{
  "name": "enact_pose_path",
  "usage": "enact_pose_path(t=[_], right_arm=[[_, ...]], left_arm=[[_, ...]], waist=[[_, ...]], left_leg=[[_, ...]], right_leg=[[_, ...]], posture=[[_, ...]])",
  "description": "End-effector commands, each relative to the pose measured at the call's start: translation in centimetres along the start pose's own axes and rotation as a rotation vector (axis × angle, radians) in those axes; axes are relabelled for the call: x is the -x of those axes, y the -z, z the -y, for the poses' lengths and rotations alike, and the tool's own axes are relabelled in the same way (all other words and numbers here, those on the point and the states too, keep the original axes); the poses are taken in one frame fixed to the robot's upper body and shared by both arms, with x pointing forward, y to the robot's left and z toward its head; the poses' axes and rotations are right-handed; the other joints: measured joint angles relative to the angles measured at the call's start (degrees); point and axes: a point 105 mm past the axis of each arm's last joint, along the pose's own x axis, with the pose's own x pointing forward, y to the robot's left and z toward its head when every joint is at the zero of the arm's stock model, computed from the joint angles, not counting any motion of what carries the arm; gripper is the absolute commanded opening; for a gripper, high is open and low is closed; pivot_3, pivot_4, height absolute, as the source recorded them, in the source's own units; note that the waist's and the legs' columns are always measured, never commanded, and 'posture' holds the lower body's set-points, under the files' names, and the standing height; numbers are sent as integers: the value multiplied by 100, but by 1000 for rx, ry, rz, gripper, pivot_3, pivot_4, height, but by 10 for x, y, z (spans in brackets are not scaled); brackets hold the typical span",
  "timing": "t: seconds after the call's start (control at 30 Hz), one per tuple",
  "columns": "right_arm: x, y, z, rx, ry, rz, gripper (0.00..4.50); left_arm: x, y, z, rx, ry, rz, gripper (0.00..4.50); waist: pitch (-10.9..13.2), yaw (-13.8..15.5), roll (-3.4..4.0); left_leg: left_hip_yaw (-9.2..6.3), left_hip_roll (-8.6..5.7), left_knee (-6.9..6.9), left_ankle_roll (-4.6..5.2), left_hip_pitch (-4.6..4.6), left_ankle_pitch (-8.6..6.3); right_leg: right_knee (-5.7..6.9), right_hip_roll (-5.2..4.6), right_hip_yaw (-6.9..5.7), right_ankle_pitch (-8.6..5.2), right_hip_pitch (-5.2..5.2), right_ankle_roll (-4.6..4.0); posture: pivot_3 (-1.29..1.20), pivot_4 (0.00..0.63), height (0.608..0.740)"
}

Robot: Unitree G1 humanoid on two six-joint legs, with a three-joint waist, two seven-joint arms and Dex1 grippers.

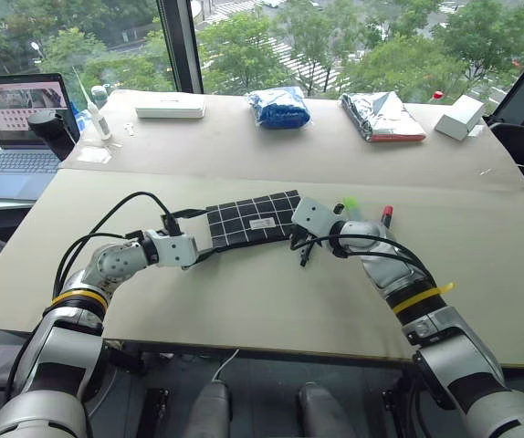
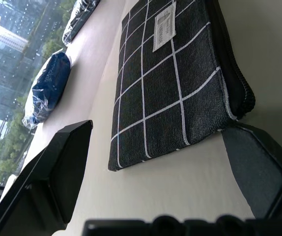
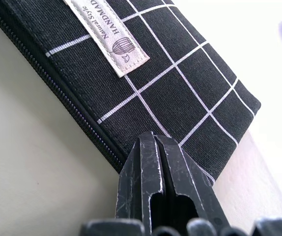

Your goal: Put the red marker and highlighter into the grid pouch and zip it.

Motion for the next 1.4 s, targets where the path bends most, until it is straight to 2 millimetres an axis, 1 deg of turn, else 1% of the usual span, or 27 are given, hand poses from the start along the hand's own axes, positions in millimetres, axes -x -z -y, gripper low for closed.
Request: enact_pose_path(t=[0.03, 0.2, 0.33, 0.43, 0.47, 0.53, 0.63, 0.7, 0.73, 0.77, 0.8, 1.0, 1.13, 1.17, 1.2, 1.23, 1.27, 1.3, 1.33, 1.37, 1.4], right_arm=[[4, -4, 5, 7, 20, 16, 58], [4, -4, 6, 6, 23, 16, 58], [5, -3, 6, 4, 24, 14, 58], [6, -2, 7, 1, 27, 11, 0], [6, -1, 8, 0, 29, 9, 0], [7, 0, 8, -3, 32, 7, 0], [8, 1, 9, -5, 36, 4, 0], [8, 1, 10, -6, 38, 2, 0], [8, 1, 10, -7, 40, 2, 0], [8, 2, 11, -8, 41, 2, 0], [8, 2, 11, -8, 41, 1, 0], [8, 2, 13, -31, 49, 4, 0], [9, 1, 14, -76, 48, 21, 0], [10, -6, 11, -113, 10, 64, 294], [14, -20, 14, -185, 1, 135, 609], [18, -30, 22, -238, 13, 190, 707], [21, -36, 27, -270, 25, 223, 1070], [28, -47, 36, -348, 27, 292, 1542], [33, -54, 41, -396, 21, 337, 1728], [44, -66, 49, -473, 3, 414, 2093], [55, -76, 56, -526, -17, 475, 2093]], left_arm=[[-11, -4, 27, -13, 115, 13, 4500], [-22, -11, 23, -40, 111, 41, 4500], [-26, -15, 23, -47, 120, 61, 4500], [-27, -18, 24, -48, 120, 73, 3771], [-27, -18, 24, -48, 125, 78, 3323], [-28, -20, 26, -48, 131, 89, 2677], [-29, -24, 27, -46, 132, 109, 1536], [-30, -26, 27, -44, 130, 122, 953], [-31, -27, 27, -44, 129, 128, 556], [-31, -28, 27, -44, 128, 132, 401], [-32, -29, 26, -41, 126, 139, 95], [-31, -33, 28, 11, 125, 168, 95], [-31, -27, 25, 113, 114, 139, 95], [-31, -23, 24, 157, 111, 118, 18], [-29, -19, 23, 185, 118, 104, 0], [-28, -17, 22, 209, 121, 92, 0], [-26, -15, 22, 223, 124, 87, 0], [-25, -14, 18, 238, 104, 84, 0], [-24, -13, 16, 251, 89, 83, 0], [-23, -11, 13, 272, 67, 72, 0], [-21, -8, 11, 289, 47, 62, 0]], waist=[[0, 1, 0], [0, 5, 0], [0, 2, 0], [0, -4, 0], [0, -4, -1], [0, -6, -1], [0, -7, -1], [0, -10, -1], [0, -10, -1], [0, -11, -1], [0, -14, 0], [0, -20, 0], [0, -31, -1], [0, -35, -1], [0, -33, -1], [1, -46, -1], [1, -75, 0], [1, -90, -1], [1, -105, 0], [1, -122, 0], [2, -135, 1]], left_leg=[[0, 0, 0, 0, 0, 0], [0, -1, 1, 0, -2, 0], [0, -1, 0, 0, -3, 0], [0, -1, 0, 0, -3, 0], [0, -1, 0, 0, -4, 0], [0, -1, 0, 0, -6, 0], [0, -1, 0, 0, -8, 0], [0, -1, -1, 0, -8, 0], [0, -1, -1, 0, -7, 0], [0, -1, -1, 0, -7, 0], [0, -1, -1, 0, -6, 0], [1, -1, -2, 0, -7, 0], [1, -1, -3, 0, -8, 0], [1, 0, -3, 0, -8, 0], [0, -1, -3, 0, -8, 0], [0, 0, -3, 0, -8, 0], [0, 0, -3, 0, -10, 0], [0, 1, -4, 0, -9, 0], [-3, 1, -4, 0, -9, 0], [-5, 1, -4, 0, -10, 0], [-5, 1, -4, 0, -12, 0]], right_leg=[[0, 0, 0, 0, 0, 0], [-1, -1, 0, 0, 0, 0], [-2, 0, -1, 0, -1, 1], [-2, 0, 0, 0, -1, 1], [-2, 0, -1, -1, -2, 1], [-2, 0, -1, 0, -3, 1], [-2, 0, -1, 0, -5, 1], [-4, -1, 0, 0, -4, 1], [-4, -1, 1, 0, -4, 1], [-4, -1, 0, -1, -4, 1], [-4, -1, 0, -1, -4, 1], [-5, 0, 1, -1, -4, 1], [-5, 0, 0, 0, -4, 1], [-5, 0, 0, 0, -5, 1], [-5, 0, 0, 0, -5, 1], [-5, 0, 0, 0, -4, 1], [-5, 0, 0, 0, -5, 1], [-3, 1, 0, 1, -5, -2], [-2, 0, -1, 3, -5, -4], [-2, 1, -3, 3, -6, -5], [-2, 0, -3, 4, -6, -7]], posture=[[0, 150, 740], [0, 150, 740], [0, 150, 740], [0, 150, 740], [0, 150, 740], [0, 150, 740], [0, 150, 740], [0, 150, 740], [0, 150, 740], [0, 150, 740], [0, 150, 740], [0, 150, 740], [0, 150, 740], [0, 150, 740], [0, 150, 740], [0, 150, 740], [0, 150, 740], [0, 150, 740], [0, 150, 740], [0, 150, 740], [0, 150, 740]])
